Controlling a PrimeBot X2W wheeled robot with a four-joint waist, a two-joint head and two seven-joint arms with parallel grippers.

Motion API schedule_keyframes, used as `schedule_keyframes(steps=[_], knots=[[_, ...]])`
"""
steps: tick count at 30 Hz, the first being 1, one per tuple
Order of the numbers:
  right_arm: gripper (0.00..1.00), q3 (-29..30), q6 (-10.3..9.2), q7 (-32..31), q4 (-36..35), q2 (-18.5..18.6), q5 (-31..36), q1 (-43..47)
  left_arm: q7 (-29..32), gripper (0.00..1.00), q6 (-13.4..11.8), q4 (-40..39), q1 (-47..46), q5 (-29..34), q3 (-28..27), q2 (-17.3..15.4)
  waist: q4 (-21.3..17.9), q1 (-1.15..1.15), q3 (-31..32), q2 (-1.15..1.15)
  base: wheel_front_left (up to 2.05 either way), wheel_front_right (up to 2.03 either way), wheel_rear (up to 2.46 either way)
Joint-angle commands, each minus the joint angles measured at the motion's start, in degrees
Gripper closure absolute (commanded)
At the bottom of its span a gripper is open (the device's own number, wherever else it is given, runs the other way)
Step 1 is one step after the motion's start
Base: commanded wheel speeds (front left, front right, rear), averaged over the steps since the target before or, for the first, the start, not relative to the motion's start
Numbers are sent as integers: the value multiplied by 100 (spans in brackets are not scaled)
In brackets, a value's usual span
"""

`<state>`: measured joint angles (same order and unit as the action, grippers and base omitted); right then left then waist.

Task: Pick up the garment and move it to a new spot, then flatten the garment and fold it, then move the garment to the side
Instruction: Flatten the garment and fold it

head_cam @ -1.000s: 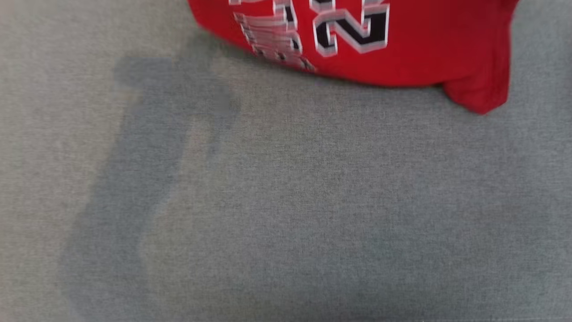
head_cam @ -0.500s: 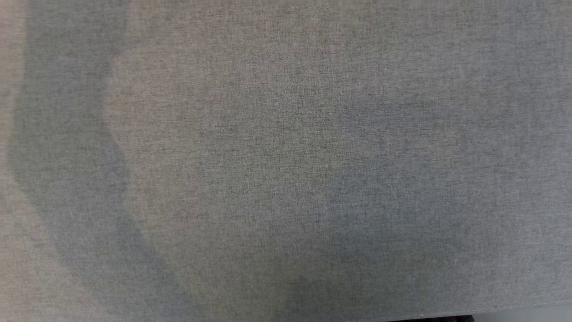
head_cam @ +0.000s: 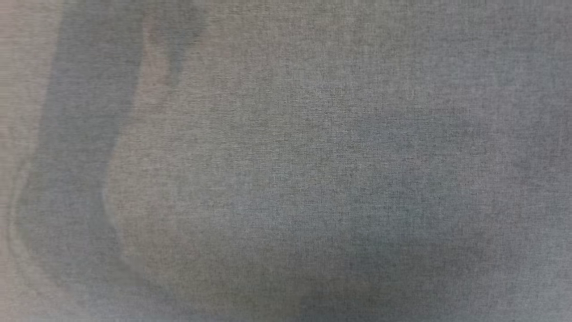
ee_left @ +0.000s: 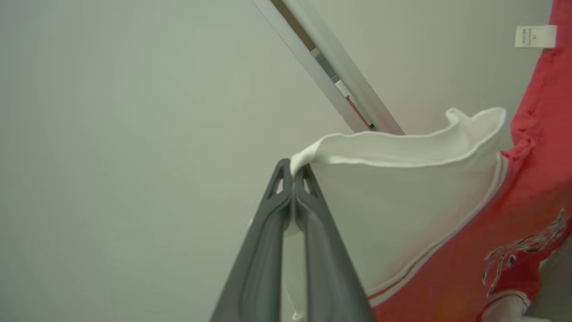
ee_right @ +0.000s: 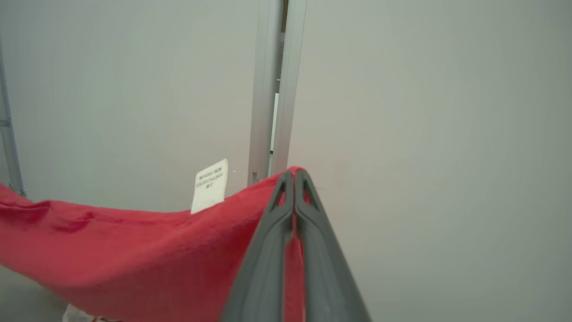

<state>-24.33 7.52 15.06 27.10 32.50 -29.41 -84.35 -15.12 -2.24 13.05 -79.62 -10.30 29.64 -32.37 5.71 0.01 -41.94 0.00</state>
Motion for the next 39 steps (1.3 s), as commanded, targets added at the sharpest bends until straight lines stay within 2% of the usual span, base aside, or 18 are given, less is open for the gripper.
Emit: schedule_keyframes(steps=[1, 4, 8, 11, 17, 21, 28, 39], knots=[[100, 85, -6, 12, -190, 32, -99, 493, 2, 100, -74, -210, 492, 34, -109, -75, 94, -1, 530, 0, 0, 0, 0], [100, 309, -6, 12, -638, 101, -183, 1405, 1, 100, -152, -729, 1545, 50, -282, -142, 94, -1, 946, 0, 0, 0, 0], [100, 840, -6, 12, -1148, 14, -392, 2918, 1, 100, -135, -1288, 3157, 33, -377, -259, 55, -1, 1550, 0, 0, 0, 0], [100, 1231, -6, 14, -1486, -100, -465, 3956, 0, 100, -275, -1558, 4307, 110, -454, -313, 6, -1, 1927, 0, 0, 0, 0], [100, 1911, -6, 13, -1882, -417, -528, 5646, 0, 100, -477, -1920, 6045, 136, -528, -112, -9, -1, 2447, 0, 0, 0, 0], [100, 2198, -6, 13, -2021, -635, -505, 6421, 1, 100, -573, -1959, 6822, 155, -622, 74, -45, -1, 2646, 0, 0, 0, 0], [100, 2326, -6, 13, -2208, -854, -482, 7528, 1, 100, -649, -2076, 7747, 344, -657, 348, -3, -1, 2855, 0, 0, 0, 0], [100, 2258, -6, 13, -2435, -951, -396, 8328, 1, 100, -614, -1991, 8215, 664, -767, 272, 83, -1, 3019, 0, 0, 0, 0]])
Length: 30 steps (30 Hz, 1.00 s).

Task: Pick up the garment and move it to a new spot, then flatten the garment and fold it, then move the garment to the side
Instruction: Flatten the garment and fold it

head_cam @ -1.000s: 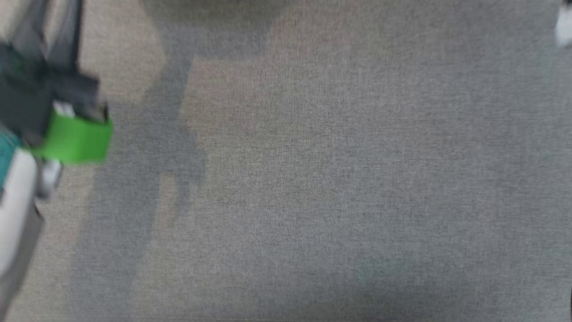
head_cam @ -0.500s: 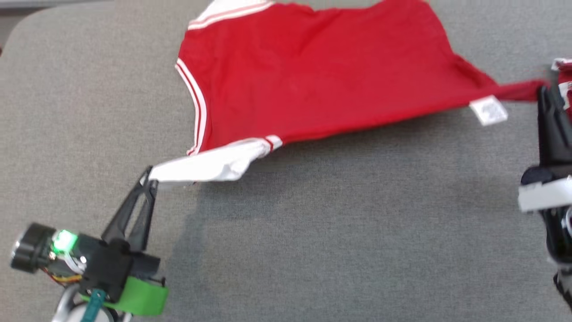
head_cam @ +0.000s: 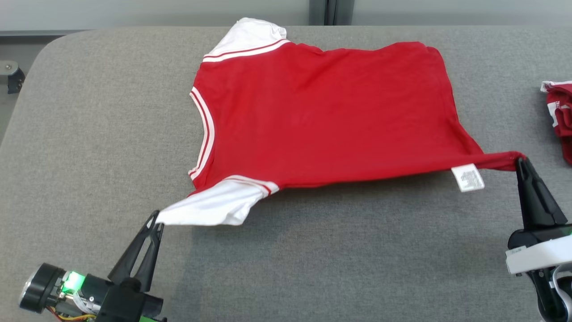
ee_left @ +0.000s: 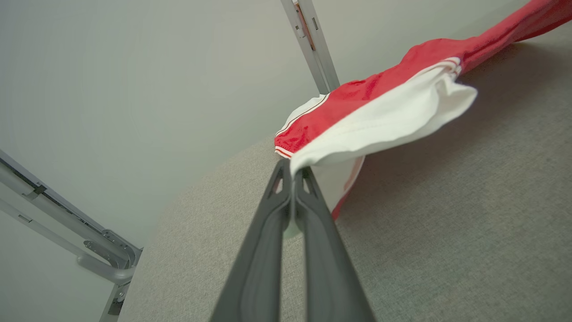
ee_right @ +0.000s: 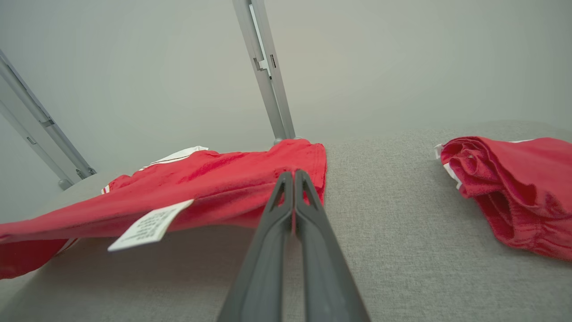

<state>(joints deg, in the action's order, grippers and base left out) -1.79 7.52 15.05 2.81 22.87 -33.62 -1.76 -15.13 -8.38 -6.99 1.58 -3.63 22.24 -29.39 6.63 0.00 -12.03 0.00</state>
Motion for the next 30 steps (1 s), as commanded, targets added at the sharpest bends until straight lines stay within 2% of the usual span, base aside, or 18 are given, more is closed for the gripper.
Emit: schedule_keyframes(steps=[1, 6, 12, 20, 30], knots=[[100, -24, -6, 15, 9, 8, 16, 104, 2, 100, 22, 54, 144, -34, -21, -16, -13, 0, 55, 0, 0, 0, 0], [100, 37, -6, 15, 59, -25, -76, 310, 2, 100, 221, 173, 266, -175, 39, 24, 2, 0, 119, 0, 0, 0, 0], [100, 95, -6, 15, 243, -125, -199, 209, 2, 100, 338, 485, -55, -166, 79, 112, -14, 0, 38, 0, 0, 0, 0], [100, -175, -6, 15, 902, -18, -271, -570, 15, 100, 549, 1337, -1202, -118, 126, 360, 14, 0, -459, 0, 0, 0, 0], [100, -597, -6, 15, 1617, 187, 328, -1778, 4, 100, 890, 2317, -2830, 318, 484, 565, 31, 0, -1082, 0, 0, 0, 0]])
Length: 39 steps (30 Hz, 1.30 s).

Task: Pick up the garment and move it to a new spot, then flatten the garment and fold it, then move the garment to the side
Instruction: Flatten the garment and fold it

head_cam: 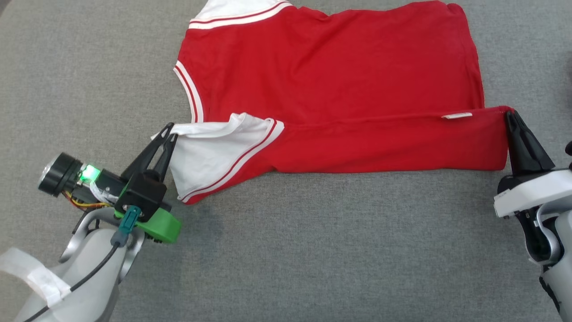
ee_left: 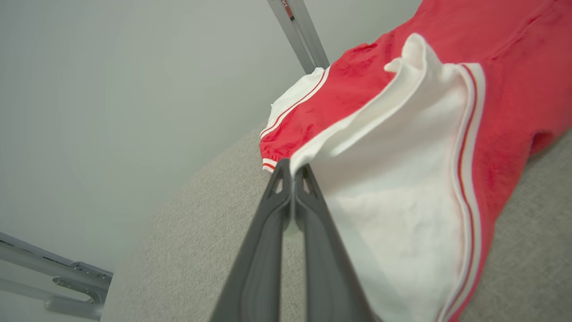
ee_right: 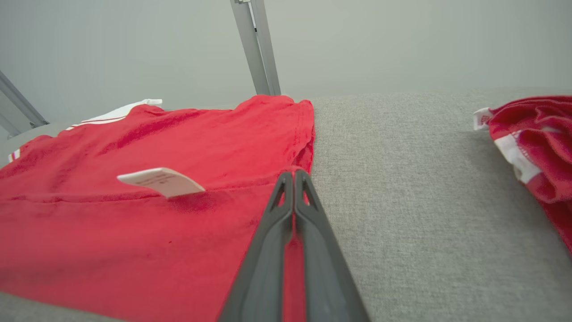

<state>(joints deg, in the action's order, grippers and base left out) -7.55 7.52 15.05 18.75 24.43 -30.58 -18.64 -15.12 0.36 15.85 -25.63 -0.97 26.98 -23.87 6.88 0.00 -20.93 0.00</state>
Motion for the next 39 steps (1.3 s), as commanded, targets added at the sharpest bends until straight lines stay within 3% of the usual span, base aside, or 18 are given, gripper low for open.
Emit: schedule_keyframes(steps=[1, 7, 8, 9, 10, 11, 15, 22, 26, 32, 35, 36, 39], knots=[[100, -87, -6, 15, 84, 39, 60, -181, 3, 100, 44, 124, -221, 84, 45, 23, 5, 0, -231, 0, 0, 0, 0], [100, -288, -6, 15, 318, 67, 166, -579, 3, 100, 164, 709, -742, 261, 255, 115, 3, 0, -379, 0, 0, 0, 0], [61, -256, -6, 15, 319, 65, 173, -615, 2, 100, 194, 768, -766, 164, 238, 170, -3, 0, -380, 0, 0, 0, 0], [2, -201, -6, 15, 308, 37, 146, -623, 1, 65, 195, 814, -769, 95, 210, 208, -10, 0, -370, 0, 0, 0, 0], [0, -121, -6, 15, 264, 4, 112, -591, 0, 3, 141, 819, -758, 55, 174, 231, -19, 0, -350, 0, 0, 0, 0], [0, -37, -6, 15, 220, -31, 94, -543, 1, 0, 77, 775, -723, -17, 125, 260, -28, 0, -330, 0, 0, 0, 0], [0, 334, -6, 15, -101, -205, 108, -211, 2, 0, -34, 450, -117, -578, -224, 412, -92, 0, -208, 0, 0, 0, 0], [0, 702, -5, 15, -613, -435, 198, 388, 175, 0, 145, -57, 1381, -2064, -744, 885, -128, 0, -126, 0, 0, 0, 0], [0, 753, -5, 15, -663, -536, 193, 518, 276, 0, 2, -69, 1611, -2427, -901, 1109, -149, 0, -138, 0, 0, 0, 0], [0, 621, -5, 15, -575, -514, 161, 477, 432, 1, 6, 304, 1283, -2548, -878, 1260, -201, 0, -128, 0, 0, 0, 0], [0, 597, -5, 15, -539, -495, 133, 458, 519, 89, 35, 492, 1188, -2573, -820, 1291, -228, 0, -81, 0, 0, 0, 0], [0, 586, -5, 15, -524, -491, 121, 450, 545, 100, 70, 553, 1174, -2591, -791, 1293, -237, 0, -58, 0, 0, 0, 0], [0, 482, -5, 15, -406, -514, 41, 431, 532, 100, 122, 635, 1181, -2601, -752, 1255, -241, 0, 2, 0, 0, 0, 0]])
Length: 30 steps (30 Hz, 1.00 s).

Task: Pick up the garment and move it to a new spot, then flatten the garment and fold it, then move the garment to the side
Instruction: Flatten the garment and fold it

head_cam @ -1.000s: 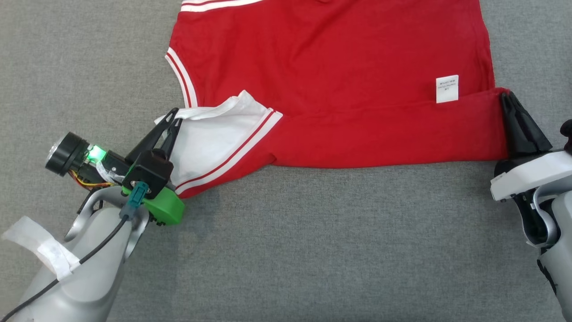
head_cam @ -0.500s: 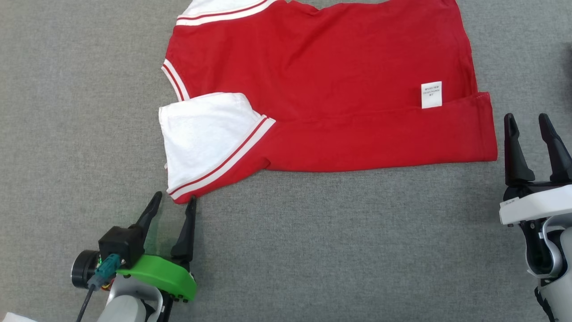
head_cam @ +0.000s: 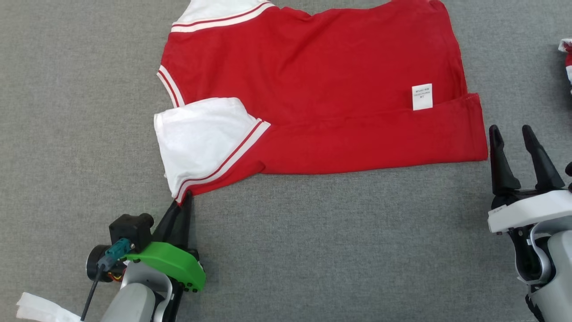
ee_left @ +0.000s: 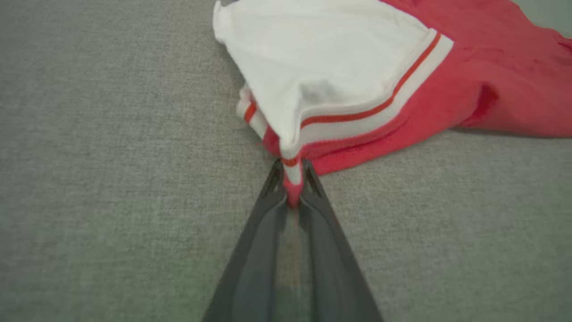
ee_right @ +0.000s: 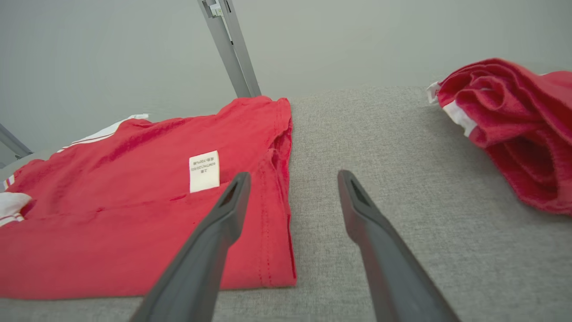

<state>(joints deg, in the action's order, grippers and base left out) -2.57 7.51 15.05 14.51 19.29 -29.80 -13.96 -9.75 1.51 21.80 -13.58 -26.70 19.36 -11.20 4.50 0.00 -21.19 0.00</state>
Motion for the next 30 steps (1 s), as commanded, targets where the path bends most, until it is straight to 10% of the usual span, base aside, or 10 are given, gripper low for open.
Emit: schedule_keyframes(steps=[1, 13, 14, 16, 17, 30], knots=[[0, -62, -4, 15, 92, -16, -95, -42, -13, 100, 30, 46, -8, -44, 8, -24, 8, 0, 53, 0, 0, 0, 0], [0, -606, -2, 15, 1287, -49, -503, -508, -32, 100, 94, 102, -93, -49, 62, -151, 202, 0, 88, 0, 0, 0, 0], [17, -662, -2, 14, 1366, -10, -524, -553, -39, 100, 96, 118, -115, -23, 79, -168, 212, 0, 86, 0, 0, 0, 0], [93, -726, -2, 13, 1469, 4, -566, -553, -54, 100, 120, 145, -128, 10, 114, -181, 226, 0, 90, 0, 0, 0, 0], [100, -753, -2, 13, 1492, 11, -598, -534, -61, 100, 134, 162, -130, 23, 131, -187, 230, 0, 98, 0, 0, 0, 0], [100, -364, -6, 15, 842, 195, -668, 252, -230, 100, 395, 35, 150, 114, 432, -547, 129, 0, 336, 0, 0, 0, 0]])
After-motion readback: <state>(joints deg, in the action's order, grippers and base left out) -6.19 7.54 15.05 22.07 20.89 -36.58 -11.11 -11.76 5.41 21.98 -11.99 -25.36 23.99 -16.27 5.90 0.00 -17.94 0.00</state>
